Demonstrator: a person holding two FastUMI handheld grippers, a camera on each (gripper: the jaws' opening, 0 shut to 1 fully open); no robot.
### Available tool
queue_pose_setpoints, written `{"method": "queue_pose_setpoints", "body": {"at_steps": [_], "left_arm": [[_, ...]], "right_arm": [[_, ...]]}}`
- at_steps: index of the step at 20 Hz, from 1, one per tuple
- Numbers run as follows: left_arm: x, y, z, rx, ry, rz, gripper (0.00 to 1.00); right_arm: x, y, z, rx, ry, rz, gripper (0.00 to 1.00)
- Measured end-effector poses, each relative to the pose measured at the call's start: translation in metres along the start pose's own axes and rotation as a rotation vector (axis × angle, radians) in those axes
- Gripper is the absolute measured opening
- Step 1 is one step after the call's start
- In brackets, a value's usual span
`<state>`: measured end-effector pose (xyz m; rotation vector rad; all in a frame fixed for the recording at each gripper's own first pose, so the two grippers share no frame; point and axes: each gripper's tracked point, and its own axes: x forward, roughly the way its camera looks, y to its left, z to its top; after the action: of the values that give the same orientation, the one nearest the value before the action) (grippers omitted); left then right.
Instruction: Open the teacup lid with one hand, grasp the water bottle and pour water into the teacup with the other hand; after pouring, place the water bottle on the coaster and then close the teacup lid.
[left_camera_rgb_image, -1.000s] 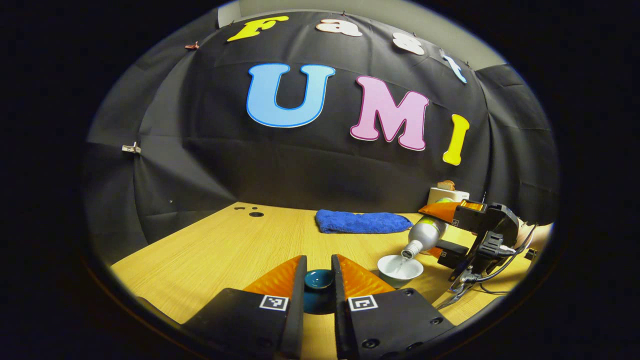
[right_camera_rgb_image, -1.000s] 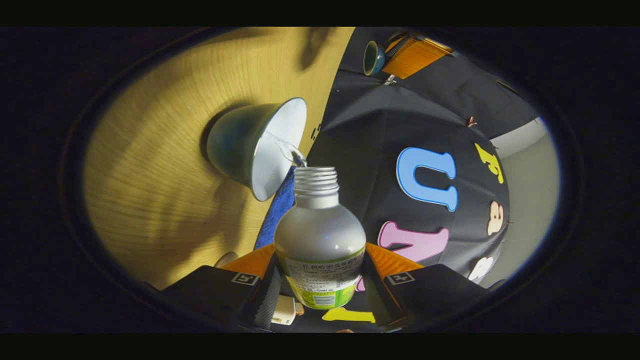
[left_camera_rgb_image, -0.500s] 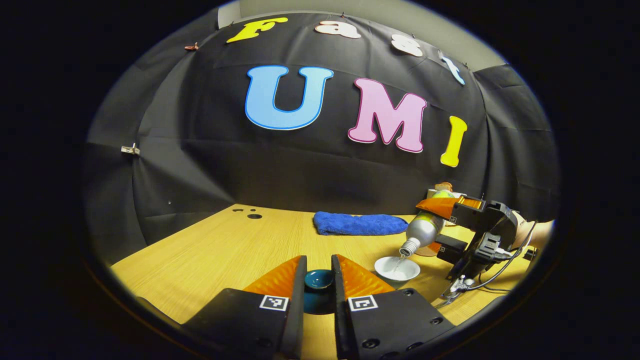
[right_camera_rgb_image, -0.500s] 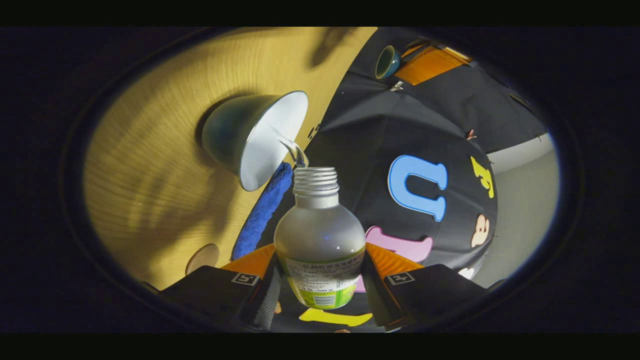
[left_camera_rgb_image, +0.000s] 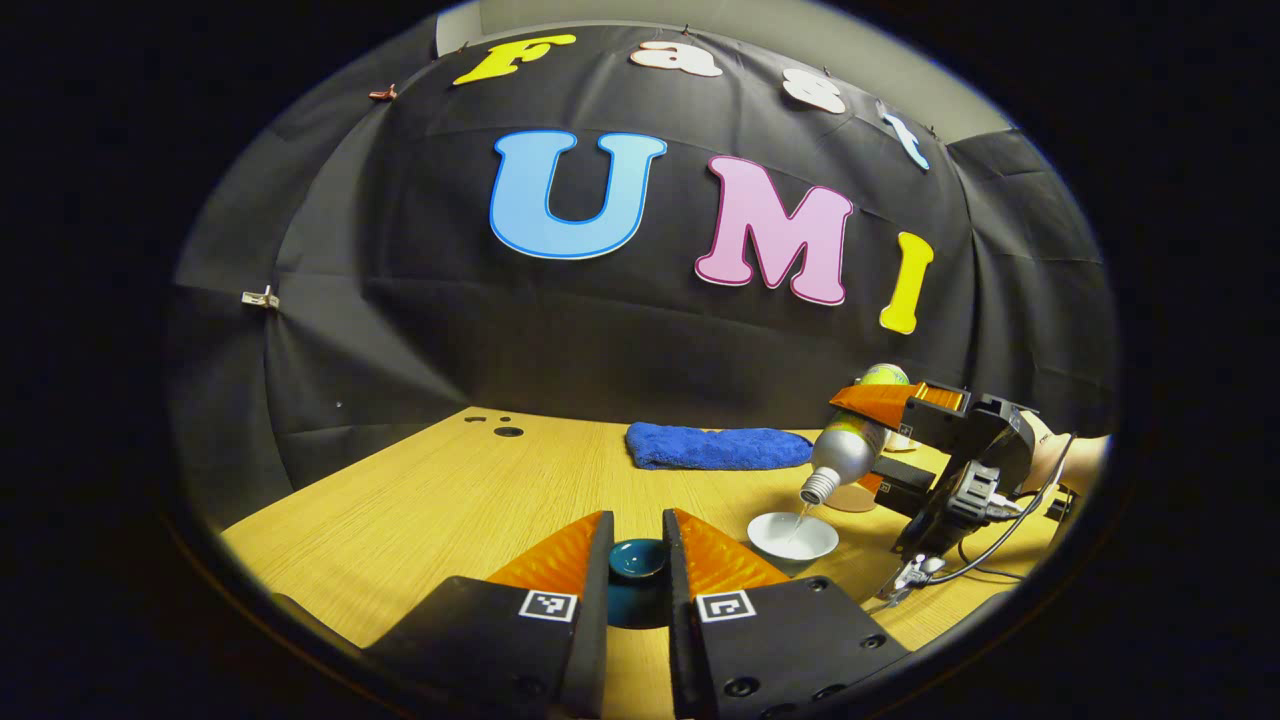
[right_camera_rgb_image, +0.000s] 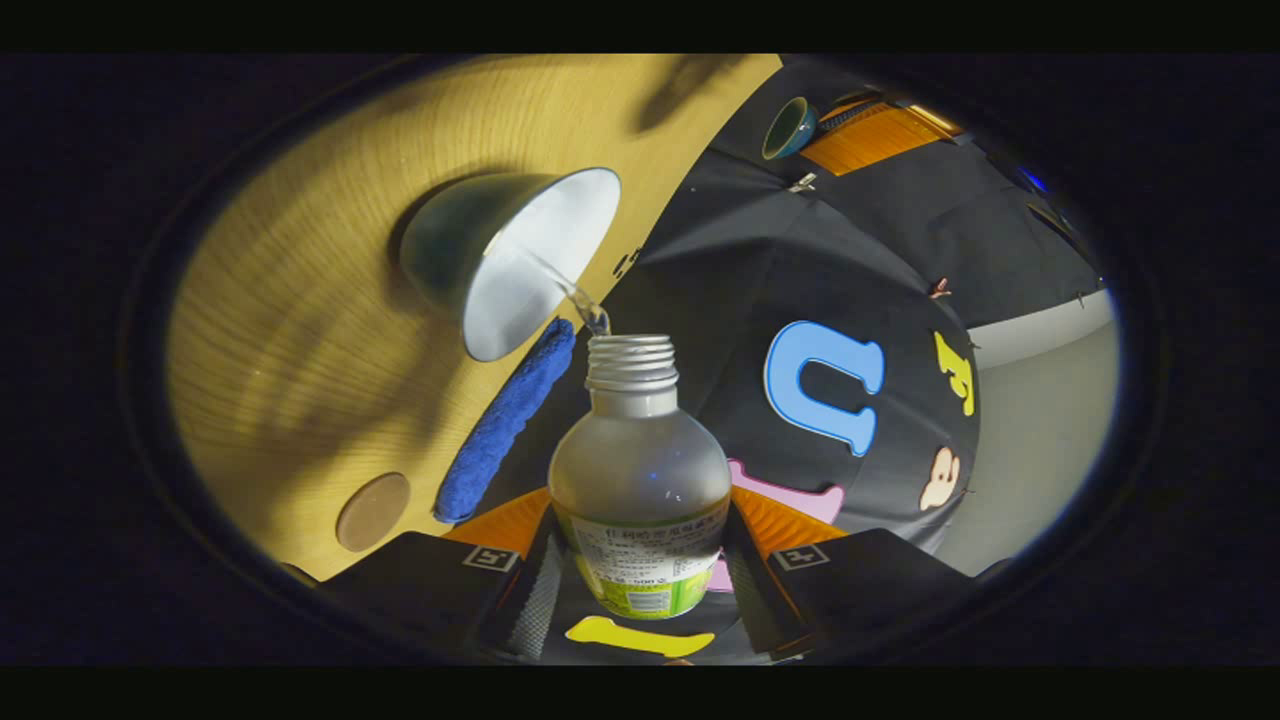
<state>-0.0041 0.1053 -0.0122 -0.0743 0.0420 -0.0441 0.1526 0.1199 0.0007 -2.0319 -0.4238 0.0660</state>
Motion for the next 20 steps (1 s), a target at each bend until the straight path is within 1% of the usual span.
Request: {"method": "queue_pose_setpoints", "body": {"at_steps": [3, 4, 5, 7, 8, 9, 10, 11, 12, 15, 20], "left_arm": [[0.002, -0.001, -0.002, -0.007, 0.007, -0.003, 0.29], [0.002, -0.001, -0.002, -0.009, 0.007, -0.004, 0.27], [0.001, -0.001, -0.003, -0.011, 0.008, -0.006, 0.29], [0.001, -0.002, -0.003, -0.008, 0.007, -0.008, 0.29], [0.001, -0.002, -0.001, -0.008, 0.006, -0.009, 0.29], [0.001, -0.003, -0.002, -0.007, 0.008, -0.012, 0.29], [0.001, -0.004, -0.001, -0.005, 0.009, -0.015, 0.29], [0.0, -0.004, -0.002, -0.006, 0.009, -0.015, 0.29], [0.0, -0.004, -0.001, -0.008, 0.01, -0.016, 0.29], [0.001, -0.005, -0.002, -0.008, 0.013, -0.017, 0.29], [0.0, -0.008, 0.002, -0.003, 0.008, -0.02, 0.29]], "right_arm": [[0.001, -0.007, -0.004, -0.012, 0.0, -0.024, 0.76], [0.001, -0.011, -0.006, -0.021, 0.002, -0.03, 0.76], [0.001, -0.013, -0.007, -0.026, 0.003, -0.034, 0.76], [0.003, -0.01, -0.012, -0.027, 0.013, -0.024, 0.76], [0.001, -0.008, -0.017, -0.022, 0.027, -0.024, 0.8], [0.001, -0.01, -0.02, -0.021, 0.031, -0.029, 0.76], [0.002, -0.013, -0.021, -0.022, 0.036, -0.039, 0.76], [0.002, -0.015, -0.022, -0.02, 0.039, -0.046, 0.72], [0.002, -0.018, -0.022, -0.017, 0.039, -0.051, 0.76], [0.0, -0.024, -0.019, -0.034, 0.027, -0.067, 0.76], [-0.001, -0.018, -0.015, -0.061, 0.019, -0.065, 0.76]]}}
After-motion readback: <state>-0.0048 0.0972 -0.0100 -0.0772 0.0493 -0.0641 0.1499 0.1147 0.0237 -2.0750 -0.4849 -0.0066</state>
